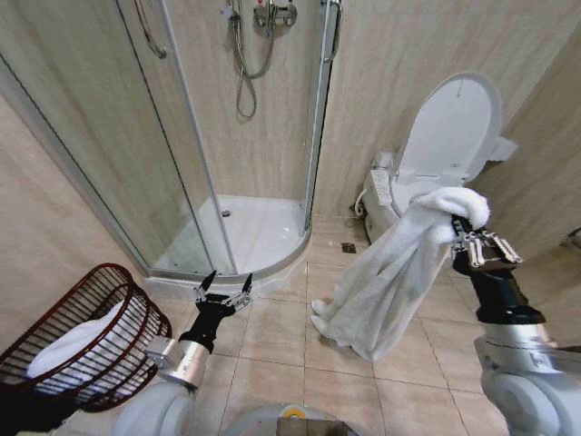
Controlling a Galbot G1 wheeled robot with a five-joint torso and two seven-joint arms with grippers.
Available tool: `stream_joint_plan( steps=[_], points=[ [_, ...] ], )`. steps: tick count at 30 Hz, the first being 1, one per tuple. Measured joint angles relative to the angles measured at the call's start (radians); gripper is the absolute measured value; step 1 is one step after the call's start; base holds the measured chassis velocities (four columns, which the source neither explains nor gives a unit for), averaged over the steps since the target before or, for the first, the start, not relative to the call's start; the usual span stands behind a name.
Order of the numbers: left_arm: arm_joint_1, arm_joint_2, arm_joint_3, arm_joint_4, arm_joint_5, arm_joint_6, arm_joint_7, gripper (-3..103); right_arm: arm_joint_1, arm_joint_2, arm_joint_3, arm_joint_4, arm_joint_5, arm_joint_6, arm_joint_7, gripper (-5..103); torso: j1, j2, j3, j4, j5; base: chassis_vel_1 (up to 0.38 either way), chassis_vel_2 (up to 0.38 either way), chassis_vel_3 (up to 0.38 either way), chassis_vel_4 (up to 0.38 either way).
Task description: Discard the used towel into the hamper.
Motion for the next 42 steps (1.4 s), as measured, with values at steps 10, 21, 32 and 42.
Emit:
stream_joint_plan(
  steps=[10, 21, 32, 42],
  points=[
    [0.0, 0.0, 0.0, 0.0, 0.0, 0.0, 0.0, 100, 0.015, -0.033, 0.035, -0.001, 0.02, 0.006, 0.004, 12, 0.012, 0.041, 0.028, 0.0, 0.0, 0.0, 0.0, 0.0, 0.0],
    [0.0, 0.0, 0.0, 0.0, 0.0, 0.0, 0.0, 100, 0.04, -0.045, 0.018, -0.002, 0.024, 0.007, 0.021, 12, 0.025, 0.084, 0.058, 0.0, 0.0, 0.0, 0.0, 0.0, 0.0],
    [0.0, 0.0, 0.0, 0.0, 0.0, 0.0, 0.0, 100, 0.075, -0.062, 0.034, -0.002, 0.016, -0.012, 0.074, 12, 0.044, 0.132, 0.088, 0.0, -0.0001, 0.0, 0.0, 0.0, 0.0],
    [0.0, 0.0, 0.0, 0.0, 0.0, 0.0, 0.0, 100, 0.084, -0.066, 0.024, -0.002, 0.009, -0.02, 0.089, 12, 0.057, 0.173, 0.116, 0.0, 0.0, 0.0, 0.0, 0.0, 0.0]
  ],
)
